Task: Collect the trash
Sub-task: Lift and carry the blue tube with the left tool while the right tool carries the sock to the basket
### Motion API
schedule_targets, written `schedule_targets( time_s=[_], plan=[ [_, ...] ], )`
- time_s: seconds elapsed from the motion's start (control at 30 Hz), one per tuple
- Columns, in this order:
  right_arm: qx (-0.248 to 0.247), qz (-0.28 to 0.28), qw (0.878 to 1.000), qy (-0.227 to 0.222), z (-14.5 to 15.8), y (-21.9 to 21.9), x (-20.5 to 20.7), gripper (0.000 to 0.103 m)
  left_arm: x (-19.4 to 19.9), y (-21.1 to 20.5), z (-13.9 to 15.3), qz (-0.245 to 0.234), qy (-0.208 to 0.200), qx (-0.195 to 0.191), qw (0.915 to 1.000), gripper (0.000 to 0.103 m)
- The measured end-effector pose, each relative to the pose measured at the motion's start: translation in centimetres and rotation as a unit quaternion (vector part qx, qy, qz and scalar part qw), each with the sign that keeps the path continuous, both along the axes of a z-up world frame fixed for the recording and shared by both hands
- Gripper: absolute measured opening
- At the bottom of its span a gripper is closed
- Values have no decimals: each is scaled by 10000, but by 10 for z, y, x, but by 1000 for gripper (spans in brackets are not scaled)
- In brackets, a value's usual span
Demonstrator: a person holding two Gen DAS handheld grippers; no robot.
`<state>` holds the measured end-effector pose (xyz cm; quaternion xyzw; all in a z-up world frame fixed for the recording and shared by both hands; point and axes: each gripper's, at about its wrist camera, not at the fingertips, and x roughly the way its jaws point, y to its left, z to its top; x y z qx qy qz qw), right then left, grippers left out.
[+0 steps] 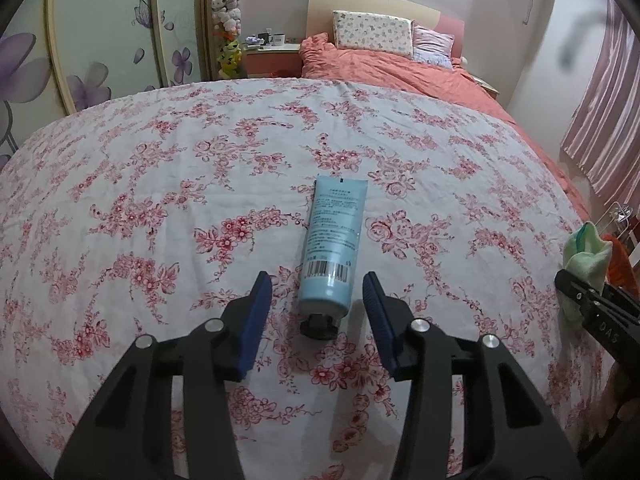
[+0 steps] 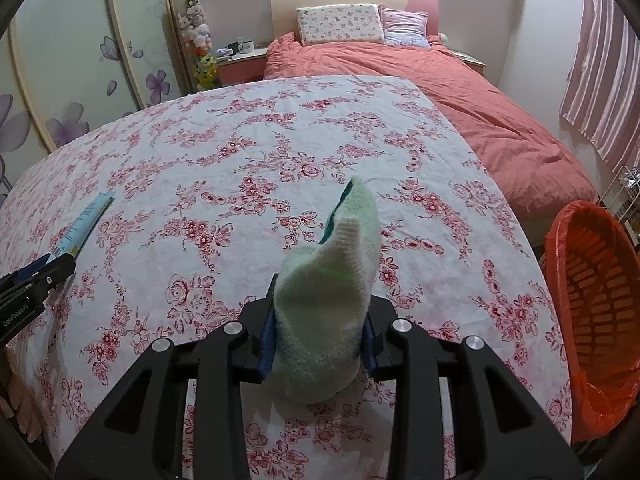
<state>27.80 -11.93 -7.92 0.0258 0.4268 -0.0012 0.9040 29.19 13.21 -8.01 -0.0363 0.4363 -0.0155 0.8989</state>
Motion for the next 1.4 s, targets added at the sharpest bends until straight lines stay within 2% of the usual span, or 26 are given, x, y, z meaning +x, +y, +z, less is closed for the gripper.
schedule_targets(
  time_s=[0.17,0.33,0.4,0.43,0.5,0.77,1.13,1.4],
  plan=[
    [46,-2,10000,-6,0,0,0,33,4,-8,0,-140,32,284,9995,42],
    [164,-27,9999,-26,1,-4,1,33,11,-14,-1,-205,90,372,9991,39],
    [222,-24,9997,-34,1,-5,2,30,12,-16,0,-202,64,380,9991,28],
    [250,-1,9997,-38,1,-5,2,19,12,-17,-1,-206,54,379,9991,28],
    [253,19,9997,-37,1,-6,2,14,11,-17,-1,-216,32,348,9992,27],
    [508,-83,9983,-256,13,-20,-14,12,2,-18,5,-232,-13,234,9995,27],
    [656,-205,9950,-728,50,-43,-43,12,-21,-51,47,-540,-391,163,9976,27],
    [722,-525,9869,-1344,83,-78,-79,13,-47,-111,86,-1111,-749,-97,9909,27]
  ],
)
